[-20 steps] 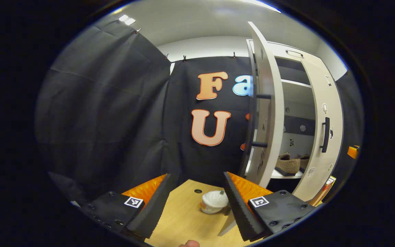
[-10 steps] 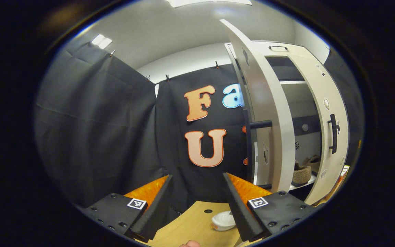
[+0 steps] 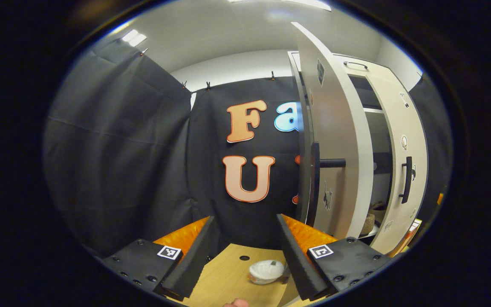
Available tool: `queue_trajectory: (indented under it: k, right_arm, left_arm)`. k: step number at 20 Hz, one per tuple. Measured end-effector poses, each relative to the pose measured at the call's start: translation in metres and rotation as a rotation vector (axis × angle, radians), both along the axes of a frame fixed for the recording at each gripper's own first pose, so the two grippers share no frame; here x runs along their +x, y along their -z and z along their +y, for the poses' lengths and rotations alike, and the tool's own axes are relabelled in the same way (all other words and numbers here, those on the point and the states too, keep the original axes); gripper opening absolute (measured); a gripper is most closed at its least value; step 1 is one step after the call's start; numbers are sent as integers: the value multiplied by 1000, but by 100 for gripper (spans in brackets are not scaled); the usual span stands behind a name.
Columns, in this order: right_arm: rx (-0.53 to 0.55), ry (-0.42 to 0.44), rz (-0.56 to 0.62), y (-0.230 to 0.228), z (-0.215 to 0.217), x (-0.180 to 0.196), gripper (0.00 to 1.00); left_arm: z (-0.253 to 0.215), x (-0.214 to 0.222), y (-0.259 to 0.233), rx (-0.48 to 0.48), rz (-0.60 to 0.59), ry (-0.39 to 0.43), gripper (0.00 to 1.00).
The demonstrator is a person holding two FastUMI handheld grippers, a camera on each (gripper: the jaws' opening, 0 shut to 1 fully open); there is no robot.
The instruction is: Grab one shoe with the right hand and put it into the shoe cabinet, grab the other shoe with the left hand and put it into the shoe cabinet; then close the right door with the right hand and the left door with the left hand.
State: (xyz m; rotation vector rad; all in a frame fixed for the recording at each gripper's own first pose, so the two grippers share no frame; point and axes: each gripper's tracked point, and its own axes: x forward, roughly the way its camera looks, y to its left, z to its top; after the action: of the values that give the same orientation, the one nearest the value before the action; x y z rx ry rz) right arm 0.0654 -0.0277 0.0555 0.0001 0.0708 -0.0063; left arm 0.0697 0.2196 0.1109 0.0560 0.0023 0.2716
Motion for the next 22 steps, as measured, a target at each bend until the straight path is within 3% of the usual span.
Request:
queue_trajectory:
  k: [3,6,13,22]
  right_arm:
    - [14,2,-9,-6,0,-3,92]
    - [10,1,-28,-14,0,-3,92]
    - [8,-23,-29,-13,-3,0,92]
    - [3,8,-34,-11,-42,-6,92]
  left_arm:
    - [-4,0,-5,57,0,2,98]
    - [-20,1,-5,32,6,50,95]
    - [-101,8,2,-10,8,180,91]
    - [-200,40,1,-55,-6,330,96]
